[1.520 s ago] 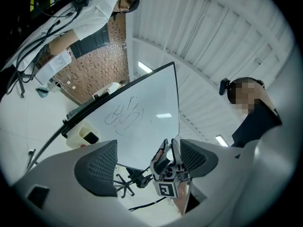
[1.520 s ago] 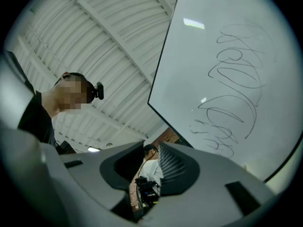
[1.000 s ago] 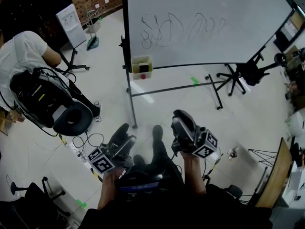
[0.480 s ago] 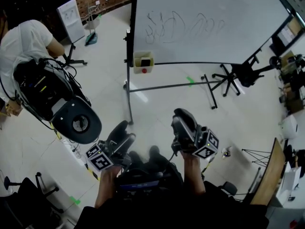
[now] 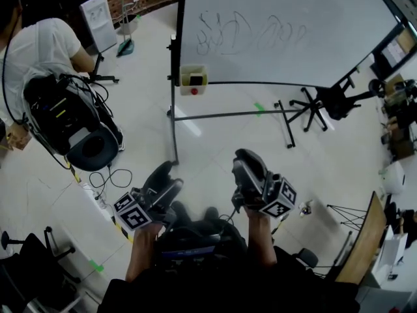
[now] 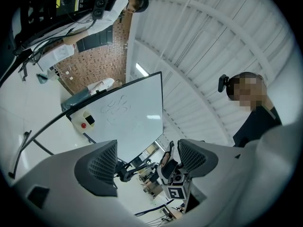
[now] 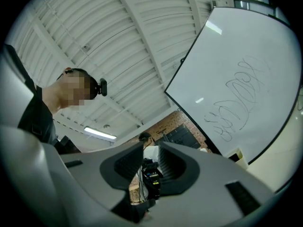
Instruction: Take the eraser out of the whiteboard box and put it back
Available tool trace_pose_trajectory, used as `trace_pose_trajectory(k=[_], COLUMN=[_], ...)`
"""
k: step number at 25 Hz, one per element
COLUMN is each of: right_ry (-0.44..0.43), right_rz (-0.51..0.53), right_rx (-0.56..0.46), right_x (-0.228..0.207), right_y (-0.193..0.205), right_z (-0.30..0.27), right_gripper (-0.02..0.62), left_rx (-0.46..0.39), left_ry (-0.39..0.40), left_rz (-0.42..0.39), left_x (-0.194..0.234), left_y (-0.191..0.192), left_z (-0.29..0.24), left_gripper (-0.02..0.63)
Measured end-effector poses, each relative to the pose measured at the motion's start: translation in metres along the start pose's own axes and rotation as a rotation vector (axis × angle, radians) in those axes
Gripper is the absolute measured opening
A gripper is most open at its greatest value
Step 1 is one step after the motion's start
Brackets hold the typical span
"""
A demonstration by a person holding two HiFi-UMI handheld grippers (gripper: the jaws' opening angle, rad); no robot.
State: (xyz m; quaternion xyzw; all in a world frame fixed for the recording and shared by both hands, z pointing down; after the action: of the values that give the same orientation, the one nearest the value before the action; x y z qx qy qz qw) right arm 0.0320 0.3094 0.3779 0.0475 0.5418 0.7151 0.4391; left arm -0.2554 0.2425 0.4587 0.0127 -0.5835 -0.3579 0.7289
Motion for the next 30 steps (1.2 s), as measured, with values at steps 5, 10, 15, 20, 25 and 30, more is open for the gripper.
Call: trace_pose_trajectory(k=[5,10,15,20,25,30], right_ry=[-0.069,-0.121,-0.146,-0.151,-0.143,-0.144], right_rz=[-0.01,0.012,0.015,-0.009,-0.057,-0.084], right_rx=[-0.003,0.036,0.018,0.008,-0.012,-0.059], right_x=[0.009,0.014,0.01,0.011,-0.004,-0.012], right_y=[-0.011,-0.024,-0.038,-0.046,-0.053,-0.054], right_z=[0.003,0.021,0.061,0.099,0.13,0.162], right_gripper=[0.115,0.115,0.116,0.11,0.097,0.08], left_rx=[-0.036,-0.079,-0.071,-0.053,-0.026,0.015], left_ry=[-0.014,-0.046,-0.056,-0.074,-0.105,-0.139], left_rz=[-0.059,-0.074,-0.075,-0.074,-0.084,-0.126], left_x=[-0.029,-0.043,-0.057,-0.07,-0.075,-0.086], left_y=[0.012,0.039,0.078,0.114,0.141,0.164], left_z=[0.002,-0.004,-0.021,-0.034,-0.057,-0.068], left_gripper=[0.408,0.408,0.408,0.408,0.408,0.408])
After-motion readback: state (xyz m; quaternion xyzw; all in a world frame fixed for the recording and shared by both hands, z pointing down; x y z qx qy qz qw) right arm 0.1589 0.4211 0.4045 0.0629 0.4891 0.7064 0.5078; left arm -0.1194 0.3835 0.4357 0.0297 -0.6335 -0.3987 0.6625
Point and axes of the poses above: the fingertips, and each gripper's own axes: z backward along the fingers, x to its left, y out of its underside, the point moved 10 cm from there along z, backward along the fingers, and after that the axes turned 5 degrees about z, right-handed, at the moved point
